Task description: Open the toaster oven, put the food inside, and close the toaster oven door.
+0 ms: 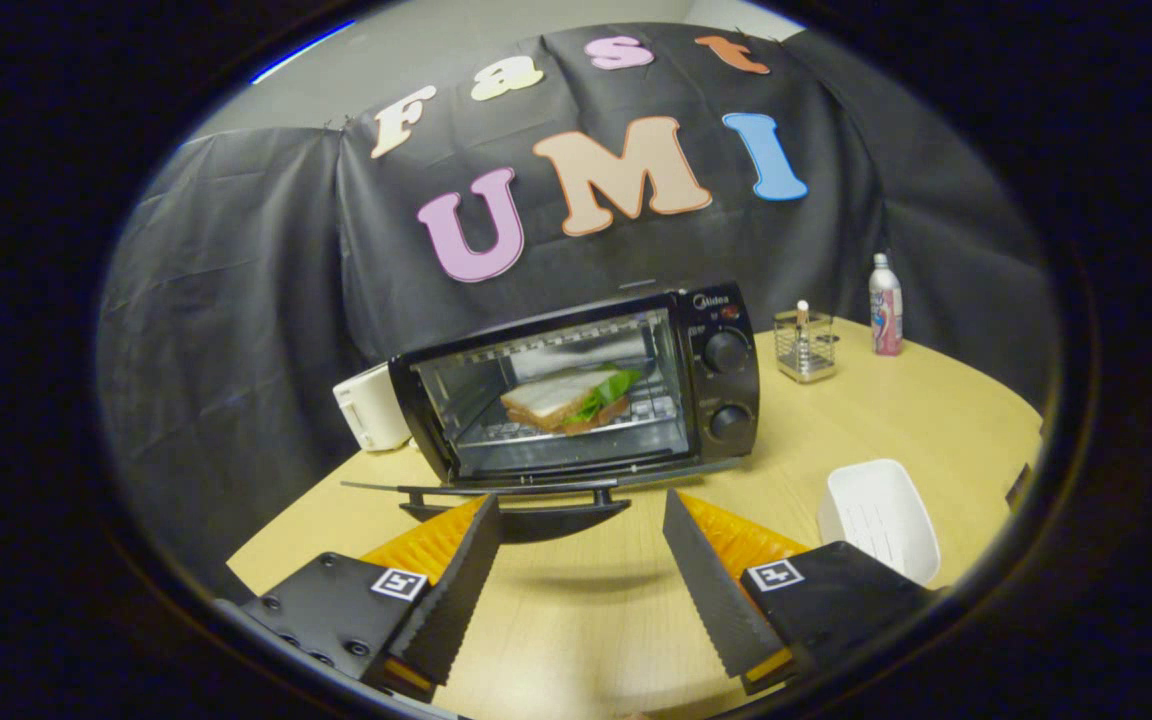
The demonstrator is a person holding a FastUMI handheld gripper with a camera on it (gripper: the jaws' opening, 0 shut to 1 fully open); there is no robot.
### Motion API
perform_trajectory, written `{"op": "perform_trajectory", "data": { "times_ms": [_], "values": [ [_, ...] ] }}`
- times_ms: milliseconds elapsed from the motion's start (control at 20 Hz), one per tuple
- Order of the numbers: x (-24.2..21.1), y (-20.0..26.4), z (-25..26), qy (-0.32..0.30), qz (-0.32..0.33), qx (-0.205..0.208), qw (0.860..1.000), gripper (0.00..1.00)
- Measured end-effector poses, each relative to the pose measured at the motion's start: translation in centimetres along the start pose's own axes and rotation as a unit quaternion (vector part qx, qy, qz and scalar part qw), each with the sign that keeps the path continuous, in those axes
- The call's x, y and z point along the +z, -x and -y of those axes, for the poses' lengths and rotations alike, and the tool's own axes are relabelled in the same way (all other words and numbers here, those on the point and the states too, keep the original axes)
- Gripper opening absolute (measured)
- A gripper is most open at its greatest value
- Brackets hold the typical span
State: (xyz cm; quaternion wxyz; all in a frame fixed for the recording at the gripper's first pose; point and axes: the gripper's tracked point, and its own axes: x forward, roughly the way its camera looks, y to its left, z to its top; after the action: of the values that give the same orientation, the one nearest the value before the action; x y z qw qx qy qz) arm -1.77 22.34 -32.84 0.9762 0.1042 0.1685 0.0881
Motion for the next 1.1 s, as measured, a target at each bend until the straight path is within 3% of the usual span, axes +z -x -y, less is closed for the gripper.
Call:
{"op": "perform_trajectory", "data": {
  "times_ms": [300,1100],
  "values": [
    [2.6,-1.6,-0.6,-0.042,0.007,0.012,0.999,1.0],
    [9.6,-8.3,-1.2,-0.034,0.049,-0.004,0.998,1.0]
  ]
}}
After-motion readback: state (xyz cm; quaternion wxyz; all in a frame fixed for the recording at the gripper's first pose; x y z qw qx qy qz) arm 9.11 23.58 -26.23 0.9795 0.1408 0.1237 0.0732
